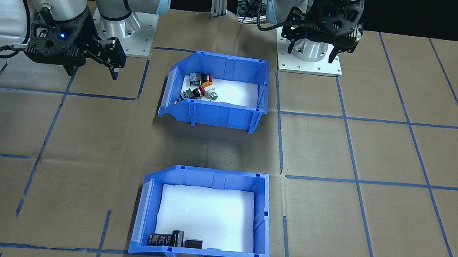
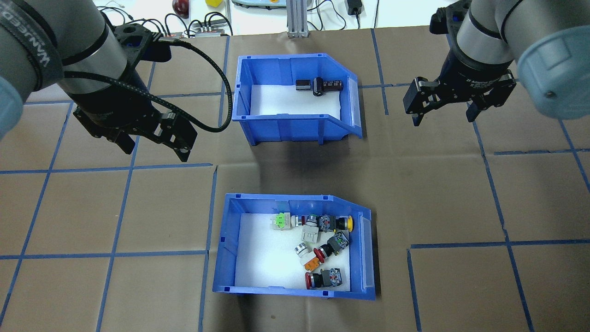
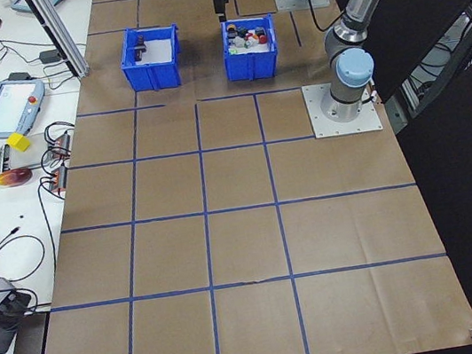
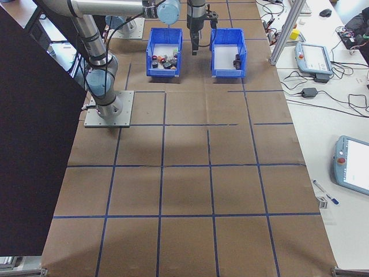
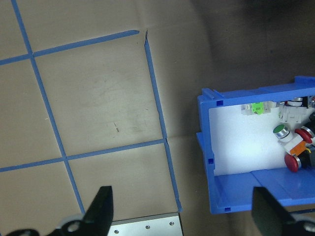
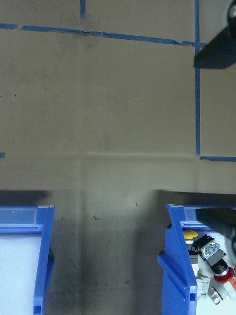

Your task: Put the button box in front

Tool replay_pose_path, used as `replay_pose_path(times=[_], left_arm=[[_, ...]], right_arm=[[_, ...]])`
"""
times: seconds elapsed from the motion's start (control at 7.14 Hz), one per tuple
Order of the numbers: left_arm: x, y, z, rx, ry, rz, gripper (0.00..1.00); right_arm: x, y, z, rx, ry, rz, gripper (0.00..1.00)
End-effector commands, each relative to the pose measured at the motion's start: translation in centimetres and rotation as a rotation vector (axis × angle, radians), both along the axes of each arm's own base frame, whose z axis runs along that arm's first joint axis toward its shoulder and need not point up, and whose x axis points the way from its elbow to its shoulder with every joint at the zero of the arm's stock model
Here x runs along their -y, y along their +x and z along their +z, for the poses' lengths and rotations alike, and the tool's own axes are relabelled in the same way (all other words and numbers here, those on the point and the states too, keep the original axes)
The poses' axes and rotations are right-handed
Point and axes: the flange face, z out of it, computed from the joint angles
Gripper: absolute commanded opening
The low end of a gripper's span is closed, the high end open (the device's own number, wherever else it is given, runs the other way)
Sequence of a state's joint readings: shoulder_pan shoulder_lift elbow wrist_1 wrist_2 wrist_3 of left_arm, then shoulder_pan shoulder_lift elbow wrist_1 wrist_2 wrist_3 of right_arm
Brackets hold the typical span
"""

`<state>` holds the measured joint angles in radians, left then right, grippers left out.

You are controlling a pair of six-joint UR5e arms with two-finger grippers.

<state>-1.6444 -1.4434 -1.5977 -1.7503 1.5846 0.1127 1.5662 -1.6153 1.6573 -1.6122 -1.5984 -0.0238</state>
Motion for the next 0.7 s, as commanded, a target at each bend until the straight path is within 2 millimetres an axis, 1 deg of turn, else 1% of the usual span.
replay_pose_path(times=[0.0,0.42,0.56], left_arm=[[0.06,-0.01,-0.03,0.000,0.001,0.001,0.98],[-0.01,0.01,-0.07,0.002,0.013,-0.001,0.99],[0.04,-0.03,0.01,-0.002,0.002,0.016,0.99]], right_arm=[[0.01,0.00,0.03,0.000,-0.001,-0.001,1.00],[0.07,0.04,0.05,-0.003,-0.002,0.002,1.00],[-0.14,0.04,0.70,-0.011,-0.014,0.013,1.00]])
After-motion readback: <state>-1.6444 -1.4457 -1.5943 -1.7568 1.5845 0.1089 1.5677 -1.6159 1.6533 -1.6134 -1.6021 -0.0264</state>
